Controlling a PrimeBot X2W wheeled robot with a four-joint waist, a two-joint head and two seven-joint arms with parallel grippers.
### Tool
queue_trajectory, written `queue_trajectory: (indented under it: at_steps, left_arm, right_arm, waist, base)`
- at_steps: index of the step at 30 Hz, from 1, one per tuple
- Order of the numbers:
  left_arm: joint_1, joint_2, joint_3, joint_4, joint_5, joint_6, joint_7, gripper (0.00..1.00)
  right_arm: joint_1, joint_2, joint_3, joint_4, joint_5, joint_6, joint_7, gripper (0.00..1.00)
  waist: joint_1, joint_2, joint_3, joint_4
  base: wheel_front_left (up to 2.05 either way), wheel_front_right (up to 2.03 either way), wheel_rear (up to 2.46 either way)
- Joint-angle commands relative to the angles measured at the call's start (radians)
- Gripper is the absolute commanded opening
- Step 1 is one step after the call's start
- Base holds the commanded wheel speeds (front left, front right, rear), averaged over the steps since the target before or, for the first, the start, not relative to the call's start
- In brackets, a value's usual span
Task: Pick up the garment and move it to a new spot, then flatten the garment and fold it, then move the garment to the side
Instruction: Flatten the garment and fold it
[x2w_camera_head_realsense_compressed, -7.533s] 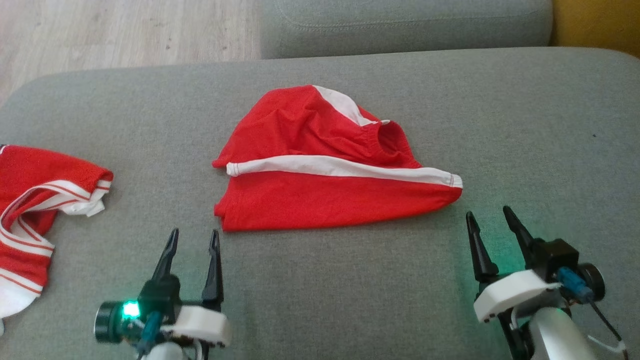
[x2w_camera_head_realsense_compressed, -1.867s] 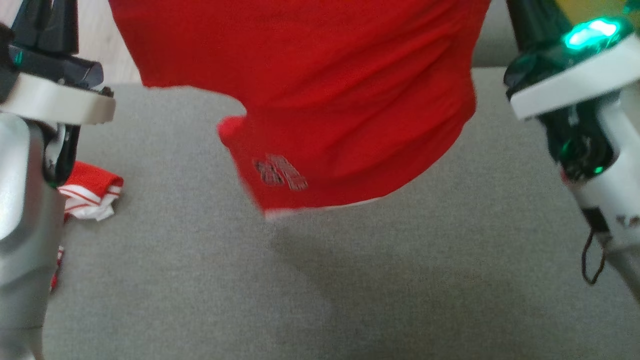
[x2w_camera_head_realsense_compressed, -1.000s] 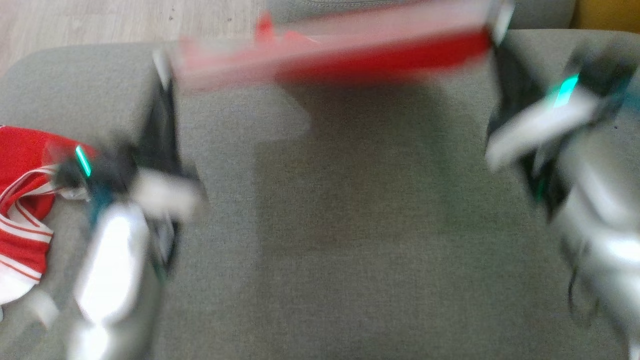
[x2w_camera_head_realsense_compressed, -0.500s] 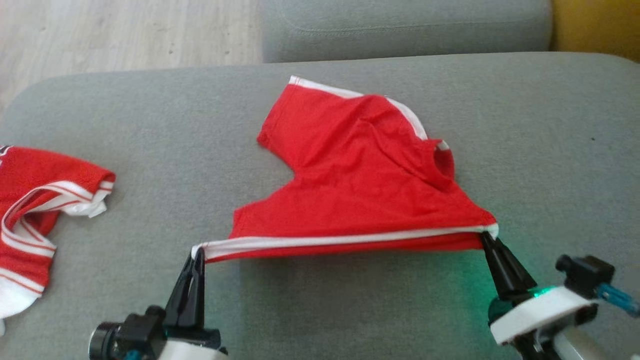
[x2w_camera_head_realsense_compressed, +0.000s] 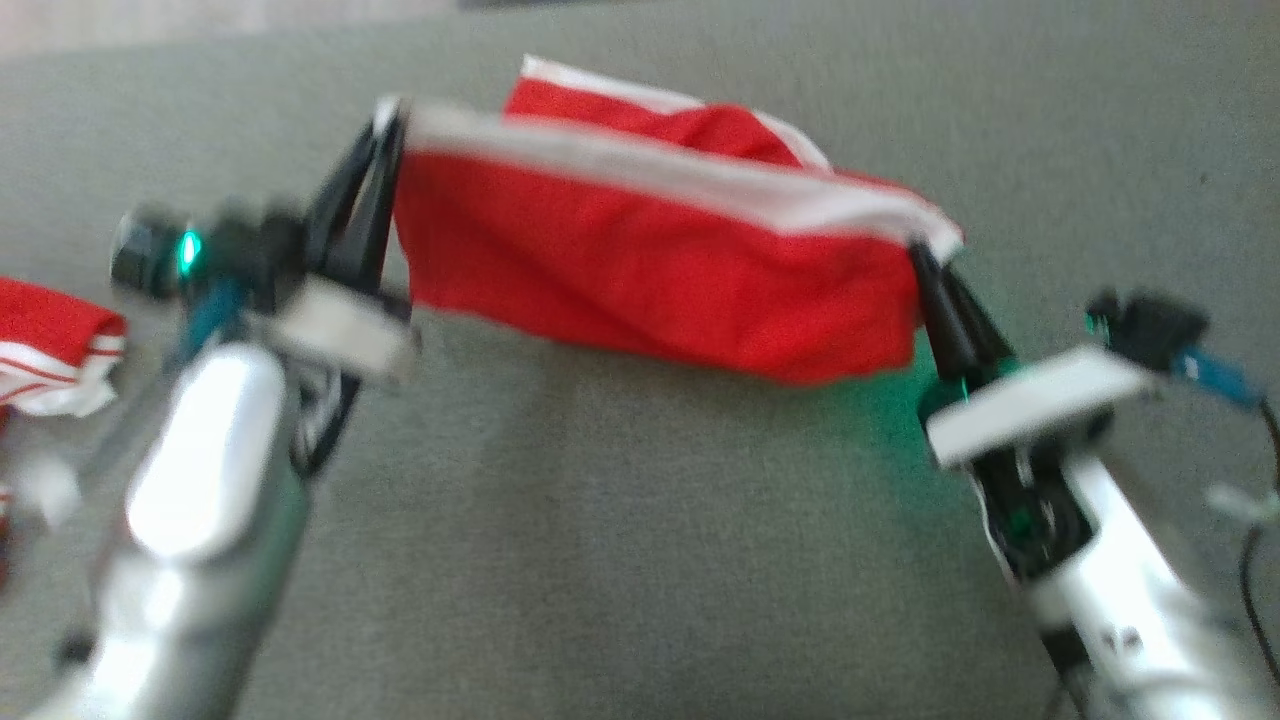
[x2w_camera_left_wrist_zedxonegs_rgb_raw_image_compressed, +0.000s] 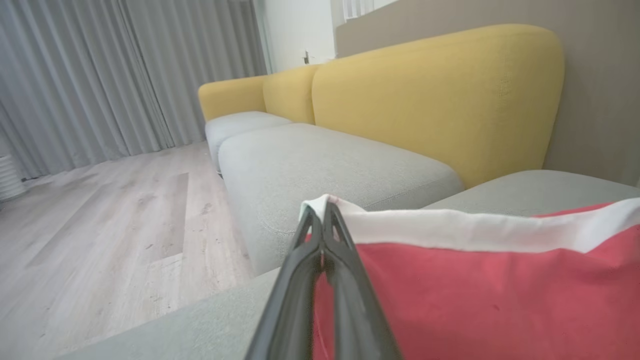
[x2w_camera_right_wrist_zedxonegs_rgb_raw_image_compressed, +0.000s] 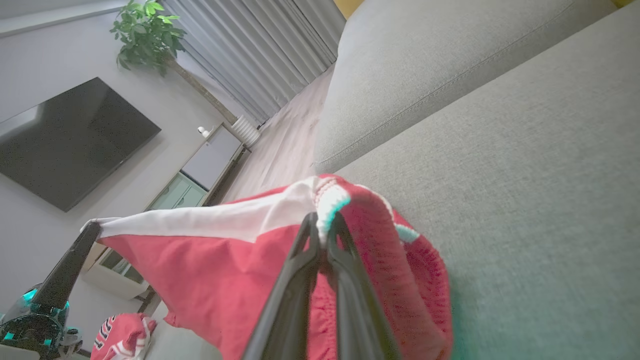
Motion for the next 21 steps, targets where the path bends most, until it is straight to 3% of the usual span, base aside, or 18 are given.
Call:
queue_trajectory:
  at_steps: [1,9,14,21]
  left_arm:
    - [-0.113,0.054,-0.026,0.020,-0.059,0.001,0.034,0.00]
    - [-0.431,0.190,-0.307,0.208,-0.281,0.000,0.097,0.00]
    - [-0.535,0.210,-0.366,0.323,-0.329,0.000,0.037,0.00]
    - [-0.621,0.188,-0.388,0.463,-0.336,0.000,-0.029,0.00]
  right_arm:
    - [-0.068,0.027,0.000,-0.001,0.020,-0.001,0.015,0.00]
    - [-0.237,0.117,0.023,0.108,0.054,-0.001,0.004,0.00]
    - [-0.278,0.134,0.038,0.164,0.074,-0.001,-0.049,0.00]
    - [-0.311,0.143,0.085,0.195,0.092,-0.001,-0.090,0.00]
  waist:
    - [-0.0003,0.0000,0.088,-0.046]
    - [-0.0003,0.0000,0.181,-0.109]
    - [-0.0003,0.0000,0.209,-0.135]
    - [-0.0003,0.0000,0.230,-0.155]
  base:
    - [0.00,0.00,0.00]
    - [0.00,0.00,0.00]
    - [0.00,0.00,0.00]
    - [0.00,0.00,0.00]
